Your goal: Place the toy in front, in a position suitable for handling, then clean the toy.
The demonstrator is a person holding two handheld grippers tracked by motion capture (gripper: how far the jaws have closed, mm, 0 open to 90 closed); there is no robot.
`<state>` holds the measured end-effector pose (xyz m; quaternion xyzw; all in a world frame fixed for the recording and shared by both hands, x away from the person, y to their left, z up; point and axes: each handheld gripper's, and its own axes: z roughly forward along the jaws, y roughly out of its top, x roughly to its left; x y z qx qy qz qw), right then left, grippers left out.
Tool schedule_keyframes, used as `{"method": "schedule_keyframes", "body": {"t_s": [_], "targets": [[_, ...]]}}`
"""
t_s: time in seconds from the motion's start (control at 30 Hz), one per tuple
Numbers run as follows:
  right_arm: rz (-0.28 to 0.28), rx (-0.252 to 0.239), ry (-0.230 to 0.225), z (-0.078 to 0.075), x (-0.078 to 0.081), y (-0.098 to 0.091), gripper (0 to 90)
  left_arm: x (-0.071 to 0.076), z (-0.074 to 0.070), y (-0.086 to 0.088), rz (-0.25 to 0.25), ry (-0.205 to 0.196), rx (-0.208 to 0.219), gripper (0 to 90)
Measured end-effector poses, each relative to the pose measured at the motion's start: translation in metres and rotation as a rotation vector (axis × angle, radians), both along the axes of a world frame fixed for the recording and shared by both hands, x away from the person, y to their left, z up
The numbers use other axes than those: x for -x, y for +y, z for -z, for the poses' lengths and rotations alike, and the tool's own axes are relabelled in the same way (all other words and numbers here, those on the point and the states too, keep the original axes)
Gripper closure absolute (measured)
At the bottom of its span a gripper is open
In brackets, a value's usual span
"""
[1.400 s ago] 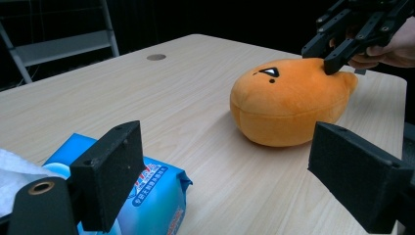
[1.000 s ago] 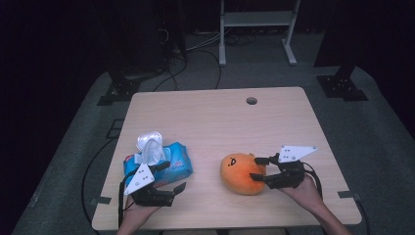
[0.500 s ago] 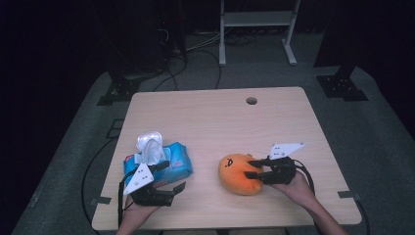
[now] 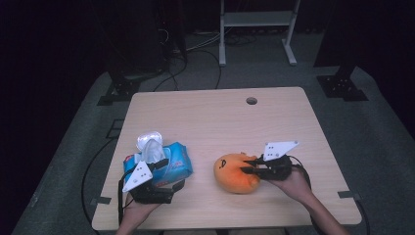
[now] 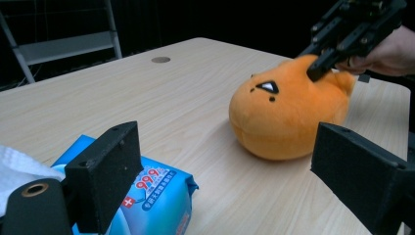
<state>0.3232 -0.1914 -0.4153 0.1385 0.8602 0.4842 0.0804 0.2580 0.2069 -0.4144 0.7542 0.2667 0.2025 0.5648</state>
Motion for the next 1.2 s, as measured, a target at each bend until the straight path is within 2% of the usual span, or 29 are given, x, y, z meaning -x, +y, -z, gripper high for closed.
{"method": "schedule_keyframes", "body": {"t_s": [0.1, 0.2, 0.43, 0.63, 0.8, 1.0, 1.13, 1.2], "targets": [[-0.012, 0.004, -0.013, 0.004, 0.000, -0.001, 76.4, -0.001, 0.000, 0.002, -0.010, 0.004, 0.002, 9.5], [-0.015, -0.019, 0.013, 0.008, -0.002, -0.006, 75.4, -0.001, 0.000, 0.005, -0.020, 0.001, 0.000, 9.1], [-0.019, -0.037, 0.027, 0.012, 0.000, -0.009, 74.3, 0.000, -0.005, 0.011, -0.041, -0.012, 0.010, 9.1], [-0.019, -0.042, 0.032, 0.013, 0.000, -0.009, 73.3, -0.001, -0.013, 0.026, -0.082, -0.037, 0.019, 8.9], [-0.028, -0.050, 0.040, 0.014, -0.003, -0.009, 72.7, -0.009, -0.018, 0.047, -0.133, -0.060, 0.019, 9.2], [-0.028, -0.061, 0.051, 0.016, -0.003, -0.009, 72.1, -0.025, -0.016, 0.067, -0.167, -0.062, 0.033, 11.4], [-0.030, -0.065, 0.052, 0.016, -0.004, -0.009, 71.7, -0.035, -0.010, 0.074, -0.174, -0.038, 0.022, 14.2], [-0.031, -0.067, 0.054, 0.016, -0.004, -0.009, 71.6, -0.041, -0.006, 0.076, -0.188, -0.021, 0.003, 14.8]]}}
